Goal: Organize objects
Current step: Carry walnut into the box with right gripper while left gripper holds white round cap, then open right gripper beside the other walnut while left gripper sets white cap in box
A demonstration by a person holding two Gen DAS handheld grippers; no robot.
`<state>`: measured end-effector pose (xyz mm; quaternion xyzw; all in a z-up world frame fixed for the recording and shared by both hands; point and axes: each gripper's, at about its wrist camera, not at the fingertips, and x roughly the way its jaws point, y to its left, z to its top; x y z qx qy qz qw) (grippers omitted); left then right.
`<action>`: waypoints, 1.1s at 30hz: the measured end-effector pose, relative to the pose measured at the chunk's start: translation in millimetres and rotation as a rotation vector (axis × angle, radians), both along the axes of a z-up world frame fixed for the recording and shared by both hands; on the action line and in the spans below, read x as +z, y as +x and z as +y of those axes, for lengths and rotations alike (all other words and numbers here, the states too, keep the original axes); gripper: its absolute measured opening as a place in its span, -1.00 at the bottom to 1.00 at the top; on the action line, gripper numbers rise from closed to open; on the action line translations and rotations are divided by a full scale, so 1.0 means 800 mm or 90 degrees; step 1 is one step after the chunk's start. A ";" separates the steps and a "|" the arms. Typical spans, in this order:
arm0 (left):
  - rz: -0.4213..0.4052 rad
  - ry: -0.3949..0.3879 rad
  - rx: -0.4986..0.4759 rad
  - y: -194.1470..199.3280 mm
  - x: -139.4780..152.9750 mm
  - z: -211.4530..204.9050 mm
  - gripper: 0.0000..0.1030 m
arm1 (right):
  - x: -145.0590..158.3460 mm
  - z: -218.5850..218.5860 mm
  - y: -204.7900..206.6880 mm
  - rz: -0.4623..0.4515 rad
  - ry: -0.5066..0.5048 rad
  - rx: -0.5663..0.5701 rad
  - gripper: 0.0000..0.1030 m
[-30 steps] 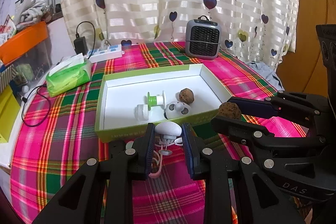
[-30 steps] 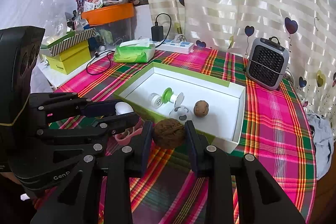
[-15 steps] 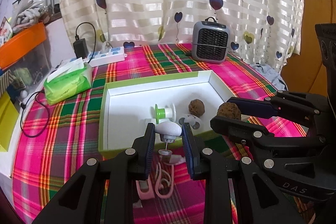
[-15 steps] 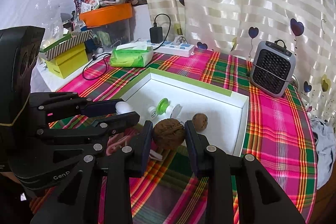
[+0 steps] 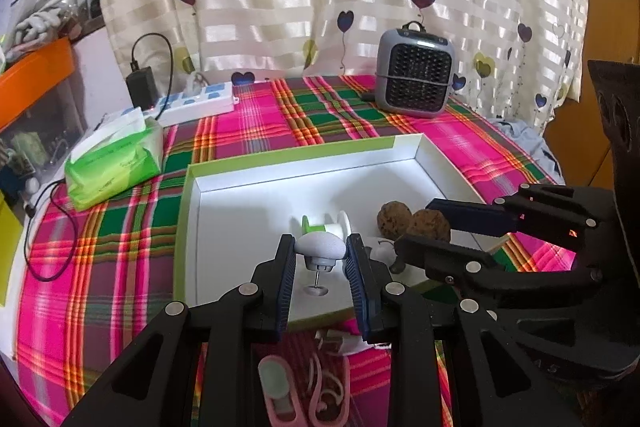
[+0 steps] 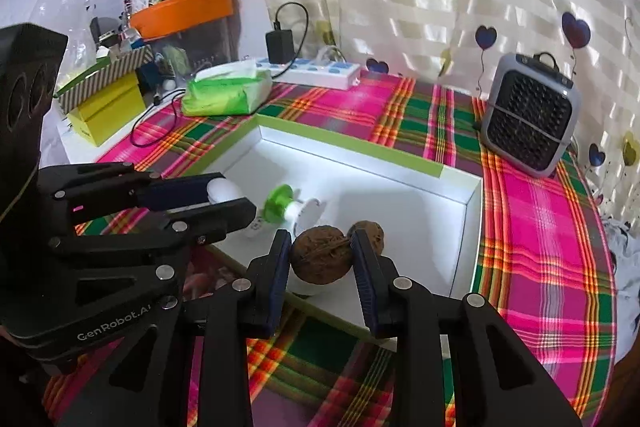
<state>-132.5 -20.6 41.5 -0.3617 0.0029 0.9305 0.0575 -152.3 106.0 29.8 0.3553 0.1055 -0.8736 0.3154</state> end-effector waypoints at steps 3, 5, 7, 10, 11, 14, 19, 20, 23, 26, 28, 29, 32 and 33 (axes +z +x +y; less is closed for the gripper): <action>-0.010 -0.001 -0.004 -0.007 -0.008 0.003 -0.54 | -0.007 0.003 -0.007 -0.007 0.003 -0.006 -0.37; -0.014 -0.004 -0.004 -0.010 -0.012 0.004 -0.54 | -0.011 0.006 -0.012 -0.014 0.004 -0.013 -0.37; -0.018 -0.005 -0.005 -0.013 -0.016 0.006 -0.54 | -0.014 0.009 -0.016 -0.022 0.003 -0.020 -0.37; -0.019 -0.007 -0.007 -0.016 -0.019 0.007 -0.54 | -0.019 0.011 -0.021 -0.030 0.006 -0.027 -0.37; -0.018 -0.010 -0.008 -0.017 -0.019 0.008 -0.54 | -0.020 0.012 -0.022 -0.032 0.006 -0.028 -0.37; -0.016 -0.010 -0.011 -0.018 -0.020 0.009 -0.54 | -0.023 0.010 -0.023 -0.035 0.009 -0.029 -0.37; -0.013 -0.011 -0.021 -0.017 -0.020 0.014 -0.54 | -0.025 0.013 -0.026 -0.035 0.010 -0.039 -0.37; -0.012 -0.012 -0.022 -0.016 -0.020 0.014 -0.54 | -0.026 0.014 -0.026 -0.036 0.010 -0.042 -0.37; -0.010 -0.014 -0.028 -0.015 -0.021 0.017 -0.54 | -0.027 0.015 -0.028 -0.039 0.011 -0.047 -0.37; -0.009 -0.017 -0.039 -0.015 -0.021 0.021 -0.54 | -0.029 0.016 -0.029 -0.041 0.011 -0.049 -0.37; -0.006 -0.025 -0.041 -0.014 -0.022 0.023 -0.53 | -0.030 0.016 -0.030 -0.044 0.013 -0.051 -0.37; -0.006 -0.026 -0.041 -0.015 -0.022 0.023 -0.53 | -0.031 0.018 -0.030 -0.047 0.008 -0.051 -0.37; -0.006 -0.028 -0.039 -0.015 -0.023 0.023 -0.53 | -0.031 0.018 -0.030 -0.047 0.007 -0.049 -0.37; -0.005 -0.029 -0.039 -0.016 -0.023 0.024 -0.53 | -0.031 0.018 -0.030 -0.046 0.008 -0.049 -0.37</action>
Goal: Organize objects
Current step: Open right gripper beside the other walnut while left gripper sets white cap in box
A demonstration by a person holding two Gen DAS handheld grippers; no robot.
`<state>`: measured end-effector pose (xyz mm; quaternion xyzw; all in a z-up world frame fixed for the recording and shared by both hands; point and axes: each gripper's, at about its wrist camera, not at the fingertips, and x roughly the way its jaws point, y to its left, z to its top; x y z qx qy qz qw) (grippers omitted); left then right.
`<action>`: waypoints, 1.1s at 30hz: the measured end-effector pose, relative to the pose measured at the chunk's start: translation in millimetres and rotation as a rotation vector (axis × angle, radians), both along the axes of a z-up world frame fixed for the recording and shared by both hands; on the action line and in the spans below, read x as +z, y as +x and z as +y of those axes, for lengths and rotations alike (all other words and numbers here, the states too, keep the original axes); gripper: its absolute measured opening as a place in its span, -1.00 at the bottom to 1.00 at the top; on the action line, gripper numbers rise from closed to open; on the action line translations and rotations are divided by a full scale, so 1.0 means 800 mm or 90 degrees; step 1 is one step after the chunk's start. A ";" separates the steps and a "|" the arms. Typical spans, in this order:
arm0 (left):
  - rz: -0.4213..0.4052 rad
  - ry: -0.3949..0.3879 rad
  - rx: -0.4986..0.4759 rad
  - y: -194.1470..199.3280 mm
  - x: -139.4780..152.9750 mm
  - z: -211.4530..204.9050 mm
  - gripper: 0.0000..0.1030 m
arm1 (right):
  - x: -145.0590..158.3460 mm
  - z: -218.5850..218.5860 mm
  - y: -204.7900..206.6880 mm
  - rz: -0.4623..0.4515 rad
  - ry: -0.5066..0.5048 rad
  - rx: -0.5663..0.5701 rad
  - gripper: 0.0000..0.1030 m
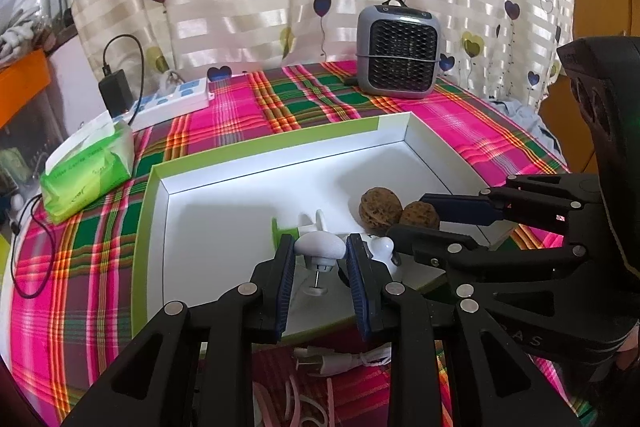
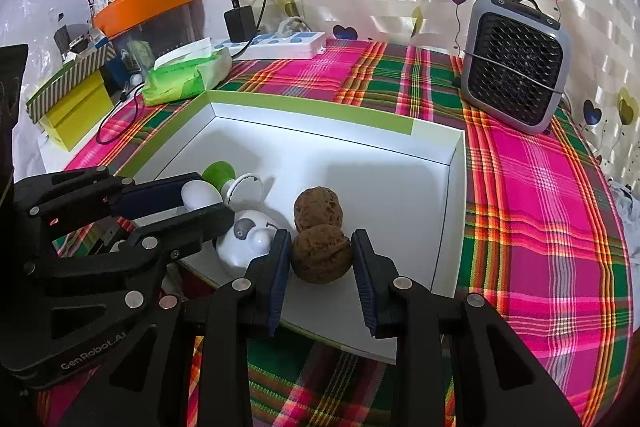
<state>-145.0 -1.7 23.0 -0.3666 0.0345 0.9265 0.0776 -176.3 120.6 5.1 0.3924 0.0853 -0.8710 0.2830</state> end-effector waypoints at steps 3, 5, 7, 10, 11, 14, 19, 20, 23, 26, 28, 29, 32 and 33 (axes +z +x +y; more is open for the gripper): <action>0.000 -0.002 0.000 -0.001 0.000 0.000 -0.53 | 0.000 0.001 0.000 0.000 -0.002 0.000 -0.37; -0.001 -0.002 0.001 -0.001 0.000 0.000 -0.53 | 0.000 0.001 0.000 0.002 0.000 0.000 -0.37; 0.000 -0.002 -0.001 -0.001 0.000 0.000 -0.52 | 0.000 0.001 0.000 0.005 0.001 -0.001 -0.37; 0.000 0.001 -0.003 -0.001 0.001 0.000 -0.51 | 0.001 0.002 0.002 0.011 0.004 -0.002 -0.36; -0.001 0.003 -0.003 -0.001 0.001 0.000 -0.50 | 0.001 0.002 0.002 0.013 0.003 -0.002 -0.36; -0.002 0.011 0.000 -0.001 0.002 -0.002 -0.43 | 0.003 0.005 0.004 0.019 0.001 -0.005 -0.32; 0.002 0.021 0.010 0.000 0.005 -0.006 -0.40 | 0.008 0.006 0.008 0.033 -0.004 -0.007 -0.23; 0.003 0.023 0.011 0.001 0.005 -0.007 -0.40 | 0.009 0.005 0.010 0.037 -0.004 -0.006 -0.23; 0.004 0.025 0.015 0.004 0.007 -0.010 -0.40 | 0.012 0.005 0.014 0.044 -0.006 -0.002 -0.23; 0.004 0.025 0.016 0.005 0.008 -0.010 -0.40 | 0.014 0.004 0.018 0.051 -0.009 0.001 -0.22; 0.003 0.026 0.016 0.006 0.008 -0.011 -0.40 | 0.016 0.004 0.021 0.054 -0.010 0.002 -0.22; 0.002 0.026 0.016 0.007 0.009 -0.011 -0.40 | 0.017 0.005 0.023 0.056 -0.011 0.002 -0.22; 0.003 0.029 0.014 0.013 0.011 -0.012 -0.40 | 0.020 0.006 0.029 0.064 -0.014 0.004 -0.22; 0.004 0.033 0.014 0.016 0.012 -0.013 -0.40 | 0.021 0.006 0.031 0.066 -0.016 0.005 -0.22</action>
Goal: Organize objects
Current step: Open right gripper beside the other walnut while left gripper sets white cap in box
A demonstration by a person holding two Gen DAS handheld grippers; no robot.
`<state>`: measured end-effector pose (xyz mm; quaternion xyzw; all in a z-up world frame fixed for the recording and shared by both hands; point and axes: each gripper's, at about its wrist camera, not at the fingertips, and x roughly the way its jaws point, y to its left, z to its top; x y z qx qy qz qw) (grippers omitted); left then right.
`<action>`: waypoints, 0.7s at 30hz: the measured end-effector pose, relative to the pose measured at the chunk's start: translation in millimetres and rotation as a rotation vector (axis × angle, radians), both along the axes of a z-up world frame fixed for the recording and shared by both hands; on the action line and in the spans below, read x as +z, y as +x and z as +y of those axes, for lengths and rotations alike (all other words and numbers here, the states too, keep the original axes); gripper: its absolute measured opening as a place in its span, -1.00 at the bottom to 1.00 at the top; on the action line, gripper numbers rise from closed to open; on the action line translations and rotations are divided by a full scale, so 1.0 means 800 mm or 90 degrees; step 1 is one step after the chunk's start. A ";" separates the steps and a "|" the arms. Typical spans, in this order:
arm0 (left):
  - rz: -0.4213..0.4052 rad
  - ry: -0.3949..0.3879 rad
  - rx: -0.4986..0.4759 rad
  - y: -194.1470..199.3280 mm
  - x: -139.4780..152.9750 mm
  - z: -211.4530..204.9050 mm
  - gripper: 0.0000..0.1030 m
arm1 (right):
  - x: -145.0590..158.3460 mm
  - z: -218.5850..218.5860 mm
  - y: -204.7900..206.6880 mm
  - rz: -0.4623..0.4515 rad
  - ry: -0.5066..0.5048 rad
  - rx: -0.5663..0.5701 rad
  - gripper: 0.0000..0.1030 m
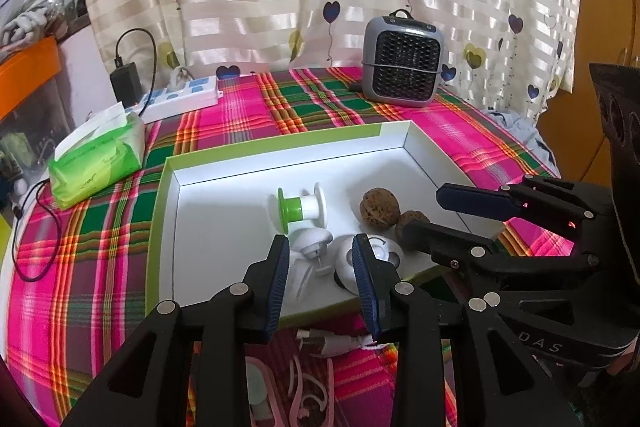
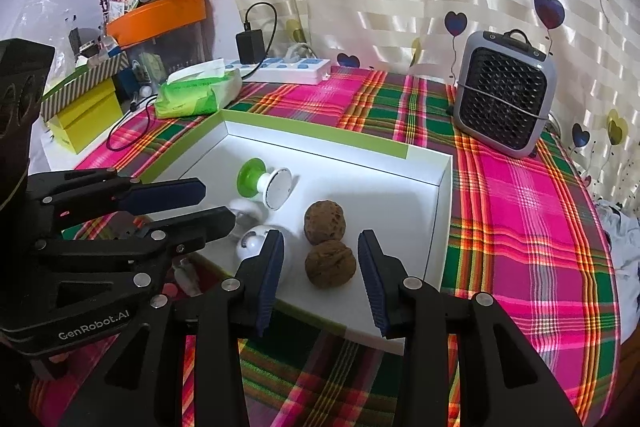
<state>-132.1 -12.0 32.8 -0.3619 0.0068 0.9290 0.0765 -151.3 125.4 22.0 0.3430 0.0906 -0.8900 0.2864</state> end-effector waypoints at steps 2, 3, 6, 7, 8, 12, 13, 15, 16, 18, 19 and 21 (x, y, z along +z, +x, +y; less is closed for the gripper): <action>0.001 0.006 0.000 0.005 0.002 -0.001 -0.40 | 0.002 0.001 0.005 0.005 -0.003 0.001 -0.22; 0.002 0.008 0.000 0.008 0.003 -0.002 -0.40 | 0.004 0.002 0.007 0.006 -0.005 0.001 -0.22; 0.005 0.014 0.003 0.016 0.006 -0.004 -0.40 | 0.007 0.003 0.015 0.011 -0.010 0.004 -0.22; 0.006 0.017 0.004 0.020 0.007 -0.005 -0.40 | 0.008 0.003 0.019 0.013 -0.013 0.005 -0.22; 0.008 0.017 0.004 0.023 0.008 -0.006 -0.40 | 0.009 0.003 0.021 0.014 -0.014 0.006 -0.22; 0.013 0.020 0.007 0.039 0.011 -0.008 -0.40 | 0.012 0.006 0.032 0.016 -0.025 0.012 -0.22; 0.013 0.020 0.007 0.042 0.011 -0.009 -0.40 | 0.012 0.006 0.037 0.018 -0.028 0.015 -0.22; 0.016 0.021 0.009 0.050 0.012 -0.010 -0.40 | 0.012 0.008 0.043 0.018 -0.033 0.021 -0.22; 0.016 0.021 0.009 0.052 0.012 -0.011 -0.40 | 0.012 0.008 0.046 0.018 -0.035 0.023 -0.22; 0.019 0.022 0.010 0.059 0.012 -0.012 -0.40 | 0.012 0.008 0.051 0.016 -0.039 0.030 -0.22; 0.019 0.024 0.010 0.062 0.012 -0.013 -0.40 | 0.012 0.007 0.054 0.016 -0.040 0.035 -0.22; 0.021 0.024 0.007 0.068 0.011 -0.014 -0.40 | 0.011 0.006 0.058 0.014 -0.039 0.041 -0.22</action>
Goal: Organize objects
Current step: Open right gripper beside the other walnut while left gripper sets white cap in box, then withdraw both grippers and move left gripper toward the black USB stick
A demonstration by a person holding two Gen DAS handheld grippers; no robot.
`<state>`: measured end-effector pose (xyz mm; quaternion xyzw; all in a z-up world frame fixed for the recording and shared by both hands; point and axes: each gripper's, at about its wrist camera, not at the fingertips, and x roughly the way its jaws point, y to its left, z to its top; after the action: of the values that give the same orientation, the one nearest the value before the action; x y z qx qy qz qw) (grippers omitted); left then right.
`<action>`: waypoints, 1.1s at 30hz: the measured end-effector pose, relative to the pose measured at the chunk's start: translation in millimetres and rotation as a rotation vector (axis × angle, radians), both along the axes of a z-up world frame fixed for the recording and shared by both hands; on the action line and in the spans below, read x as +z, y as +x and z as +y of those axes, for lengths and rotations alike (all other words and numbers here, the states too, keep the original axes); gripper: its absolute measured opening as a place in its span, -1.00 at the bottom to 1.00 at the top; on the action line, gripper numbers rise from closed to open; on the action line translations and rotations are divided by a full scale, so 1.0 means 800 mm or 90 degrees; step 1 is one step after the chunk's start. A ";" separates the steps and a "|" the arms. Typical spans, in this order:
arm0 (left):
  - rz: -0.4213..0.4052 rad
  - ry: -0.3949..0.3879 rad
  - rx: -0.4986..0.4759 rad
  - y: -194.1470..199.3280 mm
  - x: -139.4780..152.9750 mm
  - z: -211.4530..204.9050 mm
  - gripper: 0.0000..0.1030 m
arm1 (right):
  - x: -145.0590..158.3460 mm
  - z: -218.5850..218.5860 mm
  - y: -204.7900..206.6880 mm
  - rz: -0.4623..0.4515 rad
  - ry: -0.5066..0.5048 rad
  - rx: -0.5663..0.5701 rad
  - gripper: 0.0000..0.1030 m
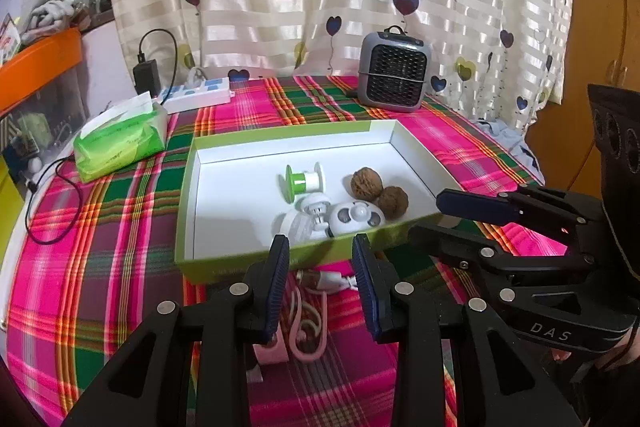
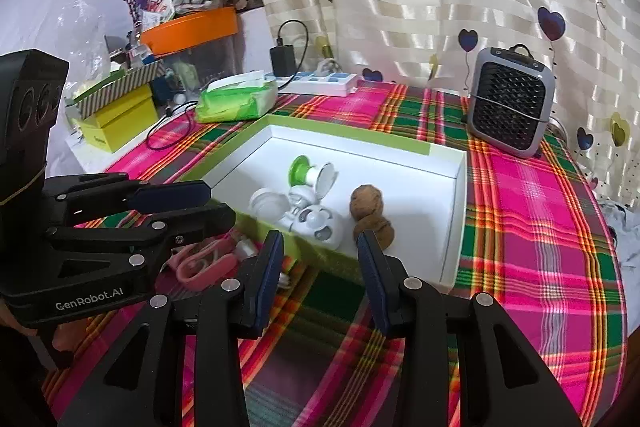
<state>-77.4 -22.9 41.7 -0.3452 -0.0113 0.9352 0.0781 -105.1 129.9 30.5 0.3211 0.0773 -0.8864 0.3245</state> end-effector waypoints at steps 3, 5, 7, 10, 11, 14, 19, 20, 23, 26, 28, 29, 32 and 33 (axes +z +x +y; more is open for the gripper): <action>0.002 -0.002 -0.001 0.007 -0.002 -0.001 -0.40 | -0.003 -0.001 0.004 -0.005 0.002 0.010 -0.22; 0.002 -0.001 -0.001 0.011 -0.003 -0.003 -0.40 | -0.005 -0.002 0.005 -0.009 0.003 0.017 -0.22; 0.002 0.001 0.000 0.014 -0.004 -0.005 -0.40 | -0.006 -0.003 0.006 -0.013 0.004 0.022 -0.22; -0.001 0.005 0.000 0.017 -0.007 -0.009 -0.40 | -0.009 -0.006 0.008 -0.018 0.006 0.033 -0.22; -0.002 0.005 0.001 0.019 -0.009 -0.011 -0.40 | -0.010 -0.007 0.009 -0.020 0.008 0.038 -0.22; -0.003 0.009 0.003 0.022 -0.012 -0.016 -0.40 | -0.014 -0.011 0.011 -0.026 0.013 0.052 -0.22; -0.006 0.013 0.008 0.024 -0.015 -0.024 -0.40 | -0.021 -0.019 0.012 -0.037 0.027 0.074 -0.22; -0.007 0.013 0.008 0.024 -0.016 -0.025 -0.40 | -0.022 -0.021 0.012 -0.042 0.031 0.080 -0.22; -0.009 0.014 0.007 0.025 -0.018 -0.027 -0.40 | -0.025 -0.026 0.011 -0.048 0.039 0.095 -0.22; -0.014 0.013 0.005 0.026 -0.022 -0.029 -0.40 | -0.029 -0.031 0.008 -0.057 0.051 0.110 -0.22; -0.014 0.012 0.002 0.028 -0.024 -0.030 -0.40 | -0.031 -0.034 0.006 -0.062 0.058 0.115 -0.22; -0.014 0.013 0.001 0.029 -0.025 -0.031 -0.40 | -0.033 -0.036 0.004 -0.063 0.064 0.120 -0.22; -0.016 0.015 0.002 0.032 -0.027 -0.035 -0.40 | -0.035 -0.041 0.001 -0.058 0.080 0.127 -0.22; -0.017 0.016 0.003 0.033 -0.028 -0.036 -0.40 | -0.036 -0.044 0.000 -0.060 0.086 0.132 -0.22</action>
<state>-51.1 -51.8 19.5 -0.3567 -0.0251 0.9304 0.0802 -105.3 94.9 1.7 0.3736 0.1541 -0.8248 0.3954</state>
